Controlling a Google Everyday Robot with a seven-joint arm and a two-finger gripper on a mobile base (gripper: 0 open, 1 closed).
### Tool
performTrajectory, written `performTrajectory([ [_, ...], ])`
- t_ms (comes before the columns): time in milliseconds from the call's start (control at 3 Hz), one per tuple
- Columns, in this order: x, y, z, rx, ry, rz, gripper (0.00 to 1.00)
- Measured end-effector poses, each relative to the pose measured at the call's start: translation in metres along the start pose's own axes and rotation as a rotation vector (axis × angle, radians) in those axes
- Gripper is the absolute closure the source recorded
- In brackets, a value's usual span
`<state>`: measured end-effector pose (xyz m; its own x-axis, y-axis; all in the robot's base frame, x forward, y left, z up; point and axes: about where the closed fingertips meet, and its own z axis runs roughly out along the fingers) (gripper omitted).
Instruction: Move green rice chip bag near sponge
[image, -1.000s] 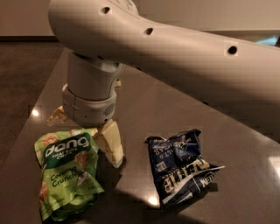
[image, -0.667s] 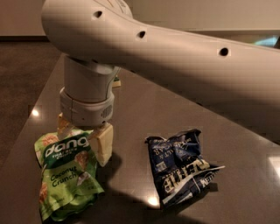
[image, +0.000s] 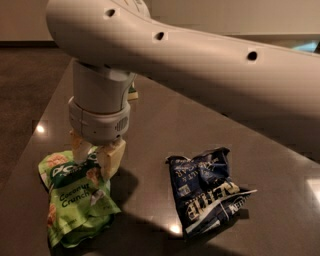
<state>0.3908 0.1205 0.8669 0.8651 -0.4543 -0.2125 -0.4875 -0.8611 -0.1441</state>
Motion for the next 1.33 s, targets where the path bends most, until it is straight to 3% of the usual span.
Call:
performTrajectory([
  [333, 0.02, -0.006, -0.019, 0.04, 0.007, 0.071, 1.0],
  [667, 0.044, -0.014, -0.039, 0.087, 0.014, 0.157, 1.0],
  [1000, 0.092, -0.025, -0.069, 0.17, 0.042, 0.293, 1.0],
  [1333, 0.133, -0.029, -0.086, 0.222, 0.072, 0.389, 1.0],
])
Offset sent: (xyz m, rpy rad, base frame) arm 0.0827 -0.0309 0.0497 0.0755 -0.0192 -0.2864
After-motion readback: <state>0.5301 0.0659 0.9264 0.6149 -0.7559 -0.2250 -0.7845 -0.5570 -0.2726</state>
